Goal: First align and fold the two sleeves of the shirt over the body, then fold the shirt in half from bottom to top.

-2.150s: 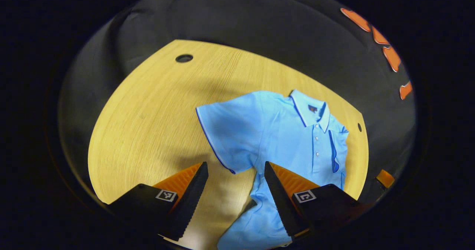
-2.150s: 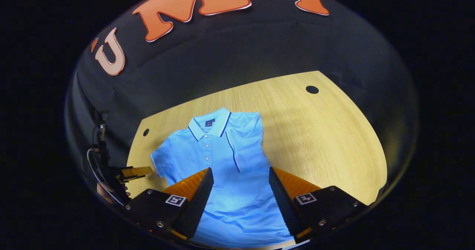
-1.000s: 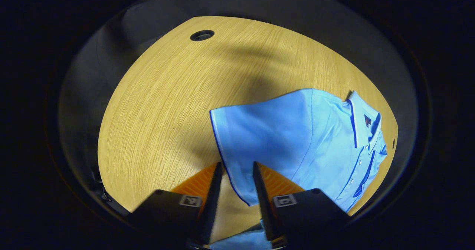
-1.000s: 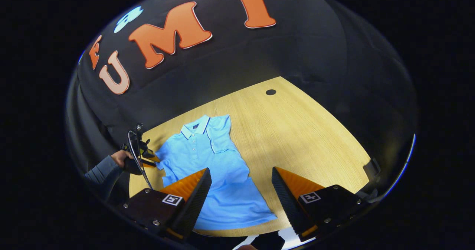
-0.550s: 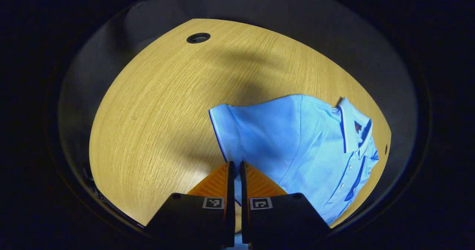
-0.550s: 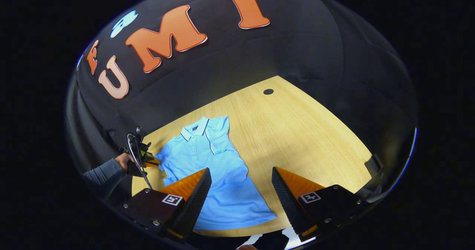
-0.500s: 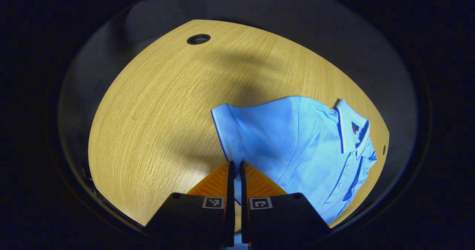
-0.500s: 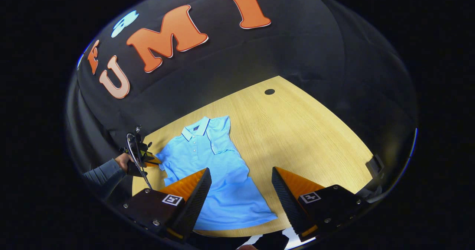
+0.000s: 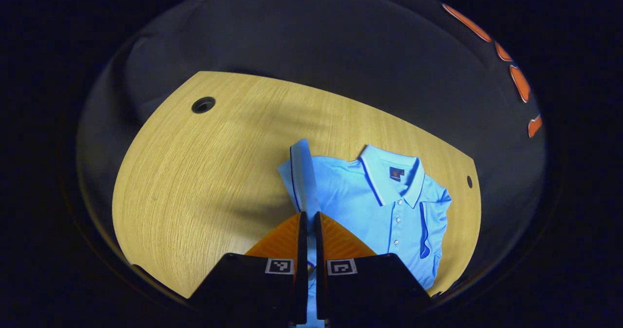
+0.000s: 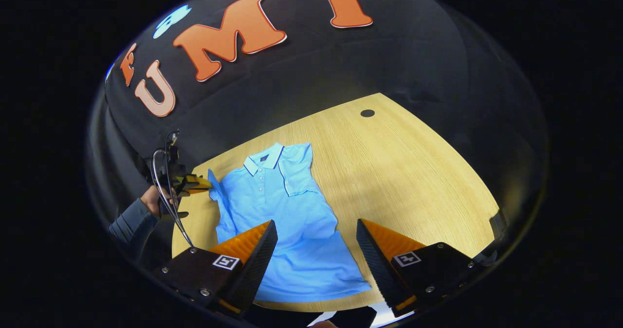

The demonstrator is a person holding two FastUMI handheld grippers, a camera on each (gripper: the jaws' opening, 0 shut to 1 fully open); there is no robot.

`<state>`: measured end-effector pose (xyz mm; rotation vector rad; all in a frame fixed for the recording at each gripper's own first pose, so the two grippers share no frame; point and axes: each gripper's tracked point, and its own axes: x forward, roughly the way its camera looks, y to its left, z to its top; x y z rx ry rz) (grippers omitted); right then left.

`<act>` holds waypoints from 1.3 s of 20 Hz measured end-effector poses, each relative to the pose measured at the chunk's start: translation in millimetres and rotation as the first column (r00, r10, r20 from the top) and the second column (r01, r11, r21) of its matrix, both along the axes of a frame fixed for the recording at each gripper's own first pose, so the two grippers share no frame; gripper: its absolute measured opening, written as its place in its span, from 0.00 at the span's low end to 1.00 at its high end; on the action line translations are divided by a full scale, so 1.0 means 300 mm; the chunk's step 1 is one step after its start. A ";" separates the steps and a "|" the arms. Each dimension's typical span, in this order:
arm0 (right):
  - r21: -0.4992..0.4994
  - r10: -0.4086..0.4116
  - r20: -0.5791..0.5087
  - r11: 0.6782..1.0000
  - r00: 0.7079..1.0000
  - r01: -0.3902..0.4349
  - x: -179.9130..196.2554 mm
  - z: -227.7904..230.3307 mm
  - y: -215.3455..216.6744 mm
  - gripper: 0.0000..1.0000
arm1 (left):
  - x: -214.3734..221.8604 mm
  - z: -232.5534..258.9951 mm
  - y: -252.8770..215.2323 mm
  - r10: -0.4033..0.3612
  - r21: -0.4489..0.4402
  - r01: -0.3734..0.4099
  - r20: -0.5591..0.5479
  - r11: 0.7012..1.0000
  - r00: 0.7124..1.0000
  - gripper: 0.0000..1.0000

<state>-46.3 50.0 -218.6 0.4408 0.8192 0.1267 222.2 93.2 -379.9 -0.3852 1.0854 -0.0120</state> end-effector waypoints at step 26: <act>-0.045 0.110 -0.012 0.993 0.994 -0.110 -0.125 -0.117 -0.001 0.99 | -0.333 0.193 -0.227 -0.133 0.011 0.133 0.181 0.991 0.975 0.97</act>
